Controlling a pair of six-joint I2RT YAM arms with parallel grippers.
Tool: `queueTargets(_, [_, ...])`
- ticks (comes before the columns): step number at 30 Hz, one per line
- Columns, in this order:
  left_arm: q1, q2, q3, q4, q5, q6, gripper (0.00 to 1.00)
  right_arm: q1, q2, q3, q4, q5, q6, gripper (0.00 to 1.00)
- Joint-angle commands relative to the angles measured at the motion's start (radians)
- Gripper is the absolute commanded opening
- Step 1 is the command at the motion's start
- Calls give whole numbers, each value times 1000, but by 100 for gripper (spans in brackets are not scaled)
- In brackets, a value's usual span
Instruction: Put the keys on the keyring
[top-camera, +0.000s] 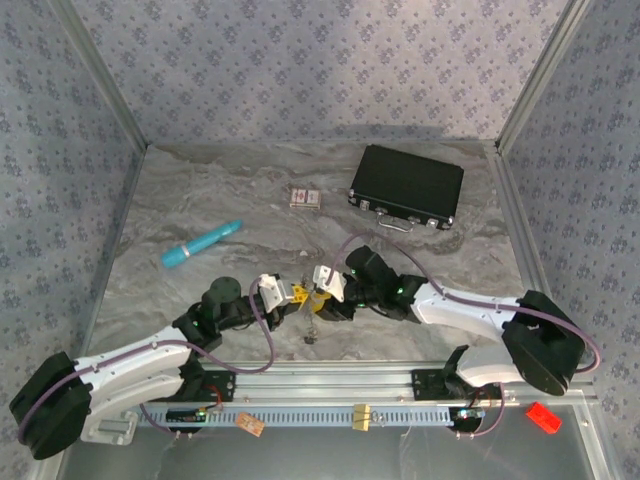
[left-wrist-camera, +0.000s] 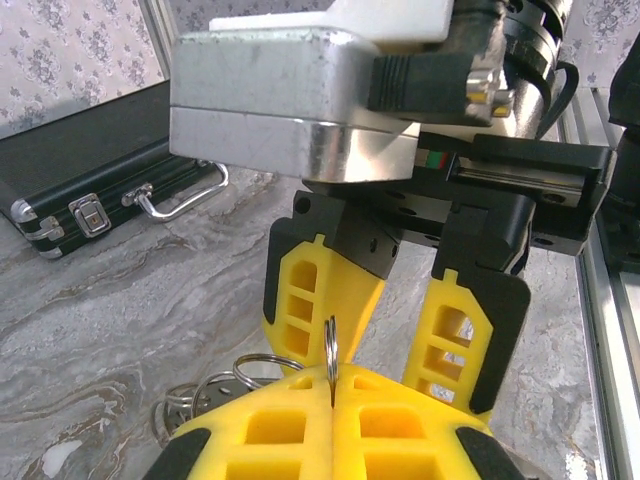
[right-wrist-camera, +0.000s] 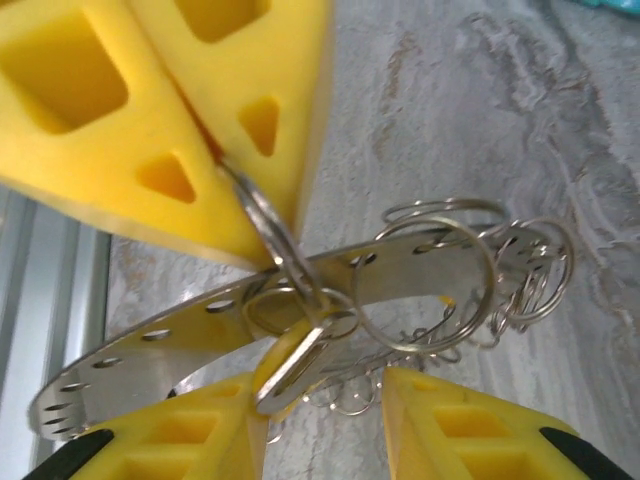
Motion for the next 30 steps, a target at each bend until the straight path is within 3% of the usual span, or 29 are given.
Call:
queueTargets(1, [6,-19,1,61,-7,-16,0,12,-9,-21,105,56,35,36])
queueTargets(12, [7,-25,-6,62,-19,-22,0,35,-11,-47,184,111,41,28])
queueTargets(16, [9,-32,-7,56,-21,-24,0,42,-26,-58,192,151,40,13])
queueTargets(21, [11,-41,-4,38,-22,-20,0,46,-57,-40,126,166,18,0])
queueTargets(30, [11,-40,12,0,-12,1,0,48,-102,42,-57,156,-33,0])
